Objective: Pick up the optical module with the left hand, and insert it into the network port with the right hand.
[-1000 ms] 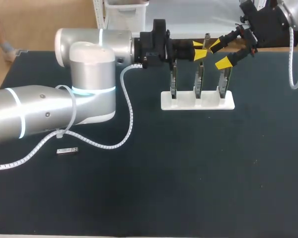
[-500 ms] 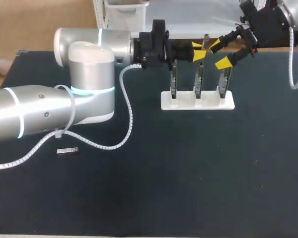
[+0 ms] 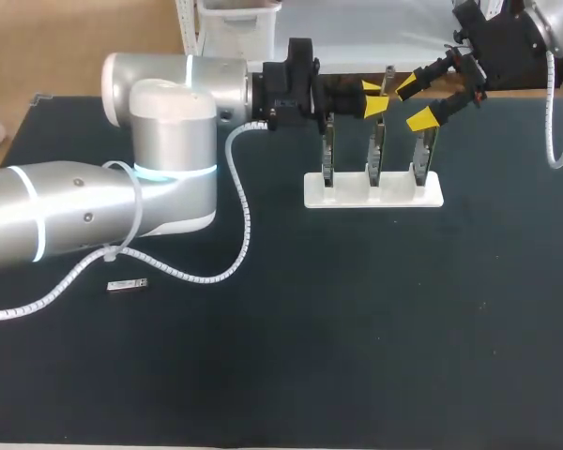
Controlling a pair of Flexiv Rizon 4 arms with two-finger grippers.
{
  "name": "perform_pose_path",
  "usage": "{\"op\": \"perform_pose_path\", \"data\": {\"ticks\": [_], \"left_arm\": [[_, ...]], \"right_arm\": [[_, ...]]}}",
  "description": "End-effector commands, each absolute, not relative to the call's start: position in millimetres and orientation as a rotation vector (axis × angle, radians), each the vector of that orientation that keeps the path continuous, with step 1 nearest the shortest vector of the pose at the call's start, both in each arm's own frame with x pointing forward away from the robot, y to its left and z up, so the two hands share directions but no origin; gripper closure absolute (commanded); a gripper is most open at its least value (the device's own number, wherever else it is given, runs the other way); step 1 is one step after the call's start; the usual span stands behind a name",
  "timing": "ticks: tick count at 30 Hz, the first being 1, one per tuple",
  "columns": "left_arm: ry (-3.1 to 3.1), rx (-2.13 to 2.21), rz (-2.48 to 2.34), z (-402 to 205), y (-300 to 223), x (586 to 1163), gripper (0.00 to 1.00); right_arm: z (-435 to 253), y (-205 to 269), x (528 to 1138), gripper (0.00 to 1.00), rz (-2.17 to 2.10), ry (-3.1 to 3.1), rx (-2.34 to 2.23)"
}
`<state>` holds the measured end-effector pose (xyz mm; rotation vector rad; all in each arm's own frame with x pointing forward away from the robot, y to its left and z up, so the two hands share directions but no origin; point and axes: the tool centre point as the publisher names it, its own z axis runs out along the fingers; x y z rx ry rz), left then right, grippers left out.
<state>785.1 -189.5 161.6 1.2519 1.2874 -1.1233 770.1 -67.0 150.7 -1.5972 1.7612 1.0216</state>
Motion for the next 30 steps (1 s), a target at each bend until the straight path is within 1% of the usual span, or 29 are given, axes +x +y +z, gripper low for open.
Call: {"op": "perform_pose_path", "data": {"ticks": [1, 16, 24, 30], "left_arm": [[1.290, 1.252, -1.123, 161.8, -189.6, 782.5, 1.00], [1.288, 1.253, -1.137, 159.8, -190.4, 780.4, 1.00], [1.288, 1.253, -1.137, 159.8, -190.4, 780.4, 1.00], [1.288, 1.253, -1.137, 159.8, -190.4, 780.4, 1.00]], "right_arm": [[150.8, -67.1, 767.9, 0.00, 1.016, 1.761, -1.594], [150.8, -67.1, 767.9, 0.00, 1.016, 1.761, -1.594], [171.2, -70.1, 777.6, 0.00, 0.904, 1.752, -1.534], [189.9, -65.7, 776.0, 0.00, 0.903, 1.715, -1.538]]}}
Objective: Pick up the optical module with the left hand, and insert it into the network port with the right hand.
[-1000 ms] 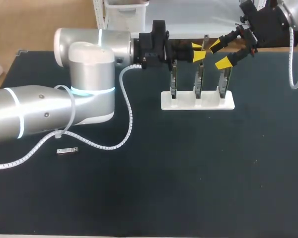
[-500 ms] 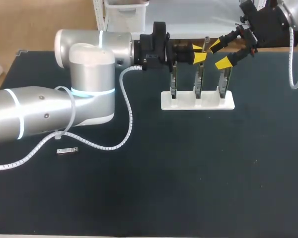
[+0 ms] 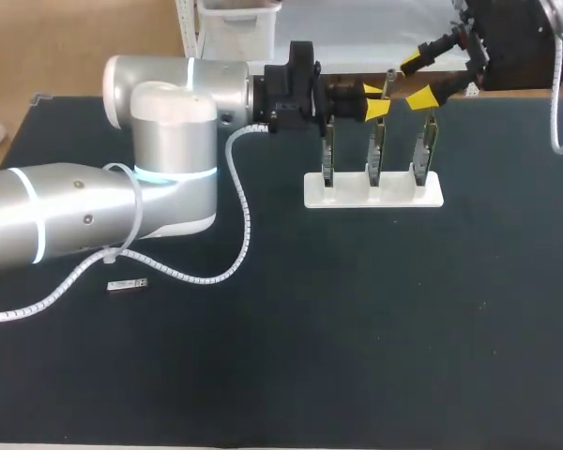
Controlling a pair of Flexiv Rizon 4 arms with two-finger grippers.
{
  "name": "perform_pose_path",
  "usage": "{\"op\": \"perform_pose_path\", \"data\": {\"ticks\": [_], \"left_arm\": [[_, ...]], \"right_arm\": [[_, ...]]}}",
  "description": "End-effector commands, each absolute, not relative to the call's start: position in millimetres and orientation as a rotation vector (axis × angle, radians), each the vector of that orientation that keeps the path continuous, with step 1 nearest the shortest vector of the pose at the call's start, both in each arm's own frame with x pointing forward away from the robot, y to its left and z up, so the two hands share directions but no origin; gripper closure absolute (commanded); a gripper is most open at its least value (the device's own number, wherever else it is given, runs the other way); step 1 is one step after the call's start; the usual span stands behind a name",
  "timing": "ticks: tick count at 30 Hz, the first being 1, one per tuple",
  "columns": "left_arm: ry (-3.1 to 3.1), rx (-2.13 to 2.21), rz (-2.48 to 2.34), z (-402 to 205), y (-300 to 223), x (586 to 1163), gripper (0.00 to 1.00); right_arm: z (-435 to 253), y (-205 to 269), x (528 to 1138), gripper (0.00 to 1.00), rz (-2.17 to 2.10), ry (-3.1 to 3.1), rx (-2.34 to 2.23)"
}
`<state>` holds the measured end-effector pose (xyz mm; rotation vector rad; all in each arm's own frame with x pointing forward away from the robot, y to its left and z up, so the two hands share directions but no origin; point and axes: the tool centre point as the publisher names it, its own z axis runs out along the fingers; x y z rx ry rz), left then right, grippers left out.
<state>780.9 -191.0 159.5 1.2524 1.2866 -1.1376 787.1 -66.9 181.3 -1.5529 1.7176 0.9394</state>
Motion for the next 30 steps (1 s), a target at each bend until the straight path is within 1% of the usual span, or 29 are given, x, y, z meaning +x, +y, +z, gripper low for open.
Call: {"op": "perform_pose_path", "data": {"ticks": [1, 30], "left_arm": [[1.288, 1.253, -1.137, 159.8, -190.4, 780.4, 1.00], [1.288, 1.253, -1.137, 159.8, -190.4, 780.4, 1.00]], "right_arm": [[191.6, -64.3, 775.6, 0.00, 0.906, 1.713, -1.543], [202.3, -35.2, 773.0, 0.00, 0.963, 1.678, -1.606]]}}
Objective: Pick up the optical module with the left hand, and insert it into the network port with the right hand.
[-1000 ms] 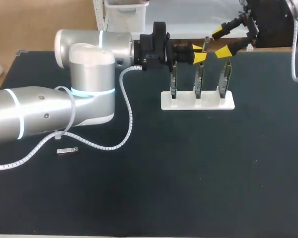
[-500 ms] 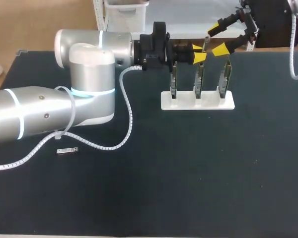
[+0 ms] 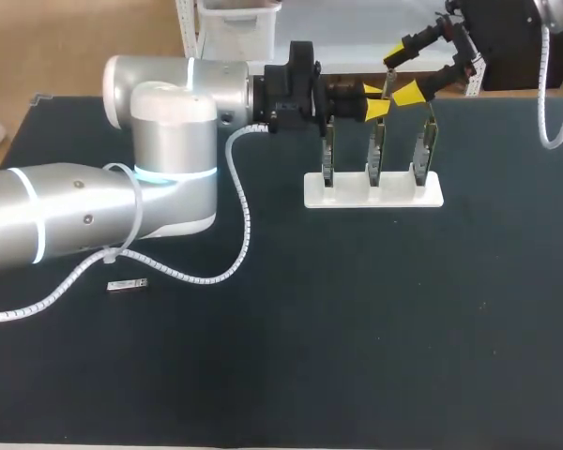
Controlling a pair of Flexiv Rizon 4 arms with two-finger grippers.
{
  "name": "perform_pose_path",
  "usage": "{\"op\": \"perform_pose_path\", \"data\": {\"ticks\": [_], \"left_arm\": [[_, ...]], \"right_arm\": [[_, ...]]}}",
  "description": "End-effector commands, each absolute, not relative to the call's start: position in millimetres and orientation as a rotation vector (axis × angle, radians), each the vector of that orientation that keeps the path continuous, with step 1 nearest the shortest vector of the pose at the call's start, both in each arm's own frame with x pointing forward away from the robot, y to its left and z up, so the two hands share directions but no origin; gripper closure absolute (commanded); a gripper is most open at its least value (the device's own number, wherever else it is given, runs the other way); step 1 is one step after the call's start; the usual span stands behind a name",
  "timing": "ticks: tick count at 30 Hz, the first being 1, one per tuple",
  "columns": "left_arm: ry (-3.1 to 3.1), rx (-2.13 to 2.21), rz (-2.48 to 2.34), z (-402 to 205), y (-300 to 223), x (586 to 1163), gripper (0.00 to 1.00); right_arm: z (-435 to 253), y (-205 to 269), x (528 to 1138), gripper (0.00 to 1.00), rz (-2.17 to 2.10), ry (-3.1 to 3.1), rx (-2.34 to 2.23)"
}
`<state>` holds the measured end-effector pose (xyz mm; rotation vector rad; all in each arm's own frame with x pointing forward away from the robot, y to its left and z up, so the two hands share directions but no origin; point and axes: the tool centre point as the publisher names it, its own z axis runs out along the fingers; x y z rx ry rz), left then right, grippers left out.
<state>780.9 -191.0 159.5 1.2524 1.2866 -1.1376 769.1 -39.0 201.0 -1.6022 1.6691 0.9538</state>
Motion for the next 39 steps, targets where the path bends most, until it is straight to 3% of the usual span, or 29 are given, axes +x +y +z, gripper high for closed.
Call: {"op": "perform_pose_path", "data": {"ticks": [1, 20, 21, 22, 23, 24, 39], "left_arm": [[1.288, 1.253, -1.137, 159.8, -190.4, 780.4, 1.00], [1.288, 1.253, -1.137, 159.8, -190.4, 780.4, 1.00], [1.288, 1.253, -1.137, 159.8, -190.4, 780.4, 1.00], [1.288, 1.253, -1.137, 159.8, -190.4, 780.4, 1.00], [1.288, 1.253, -1.137, 159.8, -190.4, 780.4, 1.00], [1.288, 1.253, -1.137, 159.8, -190.4, 780.4, 1.00], [1.288, 1.253, -1.137, 159.8, -190.4, 780.4, 1.00]], "right_arm": [[202.8, -34.8, 773.1, 0.00, 0.962, 1.692, -1.601], [201.6, -34.2, 773.2, 0.00, 0.958, 1.719, -1.592], [201.5, -34.3, 773.3, 0.18, 0.958, 1.718, -1.593], [201.3, -34.4, 773.5, 0.59, 0.957, 1.718, -1.593], [201.0, -34.5, 773.8, 0.83, 0.957, 1.718, -1.592], [201.0, -34.6, 773.9, 1.00, 0.957, 1.718, -1.592], [198.7, -35.4, 776.4, 1.00, 0.960, 1.720, -1.590]]}}
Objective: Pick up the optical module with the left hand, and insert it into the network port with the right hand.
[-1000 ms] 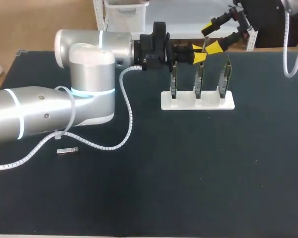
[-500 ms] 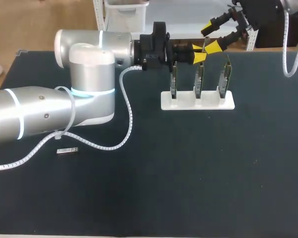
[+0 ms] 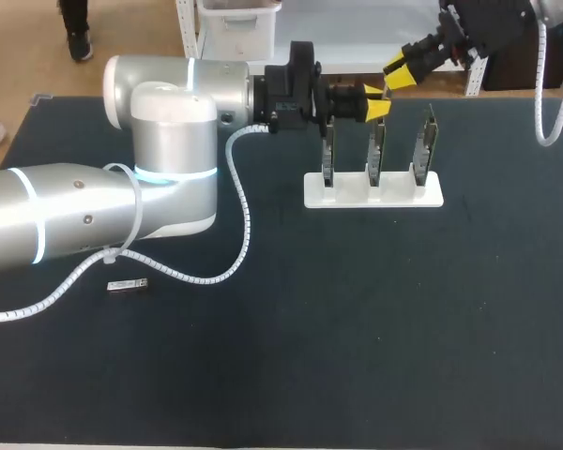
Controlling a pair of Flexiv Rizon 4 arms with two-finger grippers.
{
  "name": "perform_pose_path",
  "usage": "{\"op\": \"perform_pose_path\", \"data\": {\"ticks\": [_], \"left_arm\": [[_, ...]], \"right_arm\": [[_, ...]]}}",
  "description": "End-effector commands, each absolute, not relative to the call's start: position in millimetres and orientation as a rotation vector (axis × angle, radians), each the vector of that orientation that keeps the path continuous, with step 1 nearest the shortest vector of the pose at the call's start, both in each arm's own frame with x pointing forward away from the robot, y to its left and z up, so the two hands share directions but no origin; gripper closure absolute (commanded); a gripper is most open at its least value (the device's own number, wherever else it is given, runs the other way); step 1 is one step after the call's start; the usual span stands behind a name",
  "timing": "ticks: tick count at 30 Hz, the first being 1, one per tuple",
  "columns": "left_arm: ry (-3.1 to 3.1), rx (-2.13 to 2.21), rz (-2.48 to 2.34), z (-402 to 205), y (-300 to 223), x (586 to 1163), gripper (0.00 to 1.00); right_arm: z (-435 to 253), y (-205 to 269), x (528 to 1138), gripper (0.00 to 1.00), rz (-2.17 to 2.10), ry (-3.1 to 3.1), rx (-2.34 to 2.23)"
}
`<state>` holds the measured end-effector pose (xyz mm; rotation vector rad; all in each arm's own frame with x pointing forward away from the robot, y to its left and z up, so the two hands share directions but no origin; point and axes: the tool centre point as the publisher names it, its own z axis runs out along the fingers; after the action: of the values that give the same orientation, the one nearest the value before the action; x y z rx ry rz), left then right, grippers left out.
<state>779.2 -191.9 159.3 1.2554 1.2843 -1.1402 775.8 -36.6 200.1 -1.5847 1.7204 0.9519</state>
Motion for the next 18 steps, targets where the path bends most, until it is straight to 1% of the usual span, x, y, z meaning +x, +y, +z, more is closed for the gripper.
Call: {"op": "perform_pose_path", "data": {"ticks": [1, 7, 8, 9, 10, 18], "left_arm": [[1.288, 1.253, -1.137, 159.8, -190.4, 780.4, 1.00], [1.288, 1.253, -1.137, 159.8, -190.4, 780.4, 1.00], [1.288, 1.253, -1.137, 159.8, -190.4, 780.4, 0.95], [1.288, 1.253, -1.137, 159.8, -190.4, 780.4, 0.45], [1.288, 1.253, -1.137, 159.8, -190.4, 780.4, 0.00], [1.288, 1.253, -1.137, 159.8, -190.4, 780.4, 0.00]], "right_arm": [[198.4, -35.3, 776.5, 1.00, 0.960, 1.720, -1.590], [197.9, -34.9, 777.1, 1.00, 0.964, 1.718, -1.590], [197.8, -34.9, 777.3, 1.00, 0.964, 1.719, -1.590], [197.7, -35.0, 777.4, 1.00, 0.964, 1.719, -1.590], [197.6, -35.1, 777.6, 1.00, 0.963, 1.720, -1.589], [197.3, -36.0, 778.6, 1.00, 0.961, 1.723, -1.581]]}}
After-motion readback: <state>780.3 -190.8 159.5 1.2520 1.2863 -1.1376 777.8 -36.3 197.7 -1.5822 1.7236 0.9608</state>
